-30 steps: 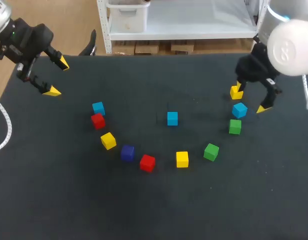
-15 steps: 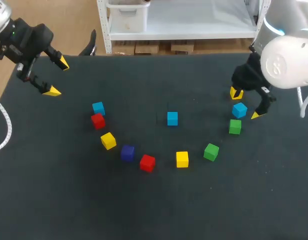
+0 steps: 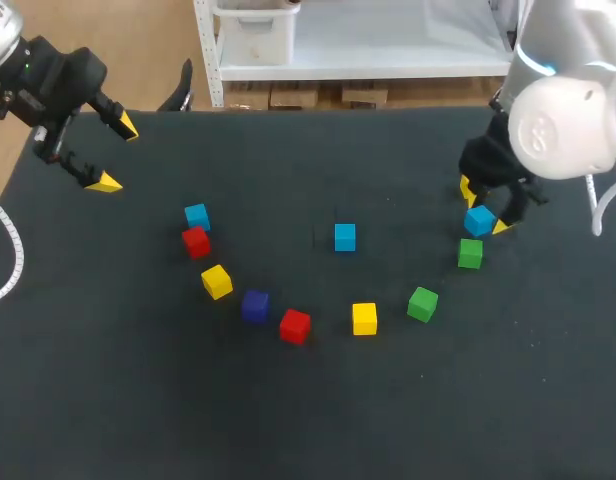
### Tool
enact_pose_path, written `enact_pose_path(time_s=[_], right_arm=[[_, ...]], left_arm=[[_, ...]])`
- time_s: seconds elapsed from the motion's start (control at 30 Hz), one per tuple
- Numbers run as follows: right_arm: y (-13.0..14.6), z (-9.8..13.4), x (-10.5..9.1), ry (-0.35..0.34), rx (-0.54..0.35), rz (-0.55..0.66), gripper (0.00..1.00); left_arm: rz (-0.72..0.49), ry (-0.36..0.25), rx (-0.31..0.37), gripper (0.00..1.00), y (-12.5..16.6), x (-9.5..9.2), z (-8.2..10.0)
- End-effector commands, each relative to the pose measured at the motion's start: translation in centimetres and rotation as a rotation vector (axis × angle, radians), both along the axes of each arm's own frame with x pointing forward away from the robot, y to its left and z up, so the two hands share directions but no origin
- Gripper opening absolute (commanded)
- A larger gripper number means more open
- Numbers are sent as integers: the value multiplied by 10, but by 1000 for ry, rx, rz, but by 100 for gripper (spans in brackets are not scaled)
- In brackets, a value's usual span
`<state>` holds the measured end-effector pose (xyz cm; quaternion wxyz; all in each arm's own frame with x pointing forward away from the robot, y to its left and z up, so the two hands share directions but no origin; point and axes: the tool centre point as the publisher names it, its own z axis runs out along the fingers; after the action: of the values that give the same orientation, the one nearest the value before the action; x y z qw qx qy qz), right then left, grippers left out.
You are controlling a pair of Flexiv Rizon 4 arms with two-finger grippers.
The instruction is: Place the blue cubes, place green cubes on the blue cubes, place the yellow cubes on the green cubes, then place the red cubes on the yellow cubes, and place purple cube on the red cubes.
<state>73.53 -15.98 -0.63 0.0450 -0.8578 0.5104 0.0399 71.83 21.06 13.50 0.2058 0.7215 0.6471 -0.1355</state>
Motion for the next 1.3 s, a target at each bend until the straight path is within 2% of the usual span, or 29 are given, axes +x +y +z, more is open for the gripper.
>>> enact_pose_path(time_s=[0.03,0.1,0.17,0.2,0.4,0.5,0.8,1.03,1.3], right_arm=[[0,-1,3,5,1,2,39],[0,-2,4,4,-1,4,32],[-1,-3,4,5,-3,3,2],[-1,-3,4,5,-3,3,0],[-1,1,3,0,-13,-38,0],[2,6,5,3,-18,-104,0],[30,21,5,-53,-82,-388,0],[57,23,3,-31,-61,-548,0],[84,22,0,-5,-28,-575,0]], left_arm=[[-2,-2,-1,100,1,0,0],[-2,-2,-1,100,1,0,0],[-2,-2,-1,100,1,0,0],[-2,-2,-1,100,1,0,0],[-2,-2,-1,100,1,0,0],[-2,-2,-1,100,1,0,0],[-2,-2,-1,100,1,0,0],[-2,-2,-1,100,1,0,0],[-2,-2,-1,100,1,0,0]])
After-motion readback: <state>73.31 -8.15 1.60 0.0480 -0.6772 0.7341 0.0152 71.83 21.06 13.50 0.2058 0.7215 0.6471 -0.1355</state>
